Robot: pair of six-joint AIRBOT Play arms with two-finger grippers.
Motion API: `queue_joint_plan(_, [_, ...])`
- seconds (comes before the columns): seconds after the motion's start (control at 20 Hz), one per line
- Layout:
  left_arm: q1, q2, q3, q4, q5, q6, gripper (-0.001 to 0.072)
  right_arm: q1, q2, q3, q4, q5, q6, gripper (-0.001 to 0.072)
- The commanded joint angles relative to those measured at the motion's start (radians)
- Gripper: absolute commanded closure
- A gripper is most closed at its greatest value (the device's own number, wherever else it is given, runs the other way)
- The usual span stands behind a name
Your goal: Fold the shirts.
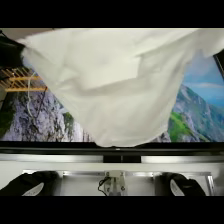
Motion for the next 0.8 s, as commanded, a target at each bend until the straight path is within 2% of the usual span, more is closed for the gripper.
queue_joint_plan(0.0, [0.000, -0.132, -0.061, -0.006, 0.109, 0.000, 0.0677, 0.000, -0.236, 0.000, 0.042, -0.097, 0.101, 0.0665])
queue_joint_plan(0.1, [0.000, -0.240, -0.061, -0.008, 0.174, 0.000, 0.0677, 0.000, -0.377, 0.000, 0.118, -0.135, 0.175, 0.0665])
queue_joint_plan(0.2, [0.000, -0.344, -0.061, -0.007, 0.211, 0.000, 0.0677, 0.003, -0.509, 0.000, 0.210, -0.099, 0.198, 0.0665])
queue_joint_plan(0.35, [0.000, -0.483, -0.061, -0.008, 0.226, -0.001, 0.0677, 0.003, -0.664, 0.000, 0.299, 0.019, 0.199, 0.0665])
queue_joint_plan(0.45, [0.000, -0.560, -0.061, -0.019, 0.225, -0.012, 0.0676, 0.003, -0.735, 0.000, 0.306, 0.126, 0.199, 0.0665])
queue_joint_plan(0.55, [0.000, -0.610, -0.060, -0.048, 0.225, -0.142, 0.0674, 0.003, -0.781, 0.000, 0.304, 0.216, 0.198, 0.0645])
queue_joint_plan(0.6, [0.000, -0.628, -0.060, -0.078, 0.225, -0.225, 0.0669, 0.003, -0.795, 0.000, 0.307, 0.250, 0.199, 0.0532])
queue_joint_plan(0.65, [0.000, -0.638, -0.060, -0.103, 0.222, -0.263, 0.0572, 0.002, -0.801, 0.000, 0.307, 0.283, 0.198, 0.0286])
queue_joint_plan(0.7, [0.000, -0.638, -0.057, -0.108, 0.204, -0.257, 0.0308, 0.002, -0.798, 0.000, 0.308, 0.317, 0.192, 0.0201])
queue_joint_plan(0.75, [0.007, -0.631, -0.042, -0.081, 0.152, -0.241, 0.0074, -0.008, -0.784, 0.000, 0.309, 0.363, 0.176, 0.0201])
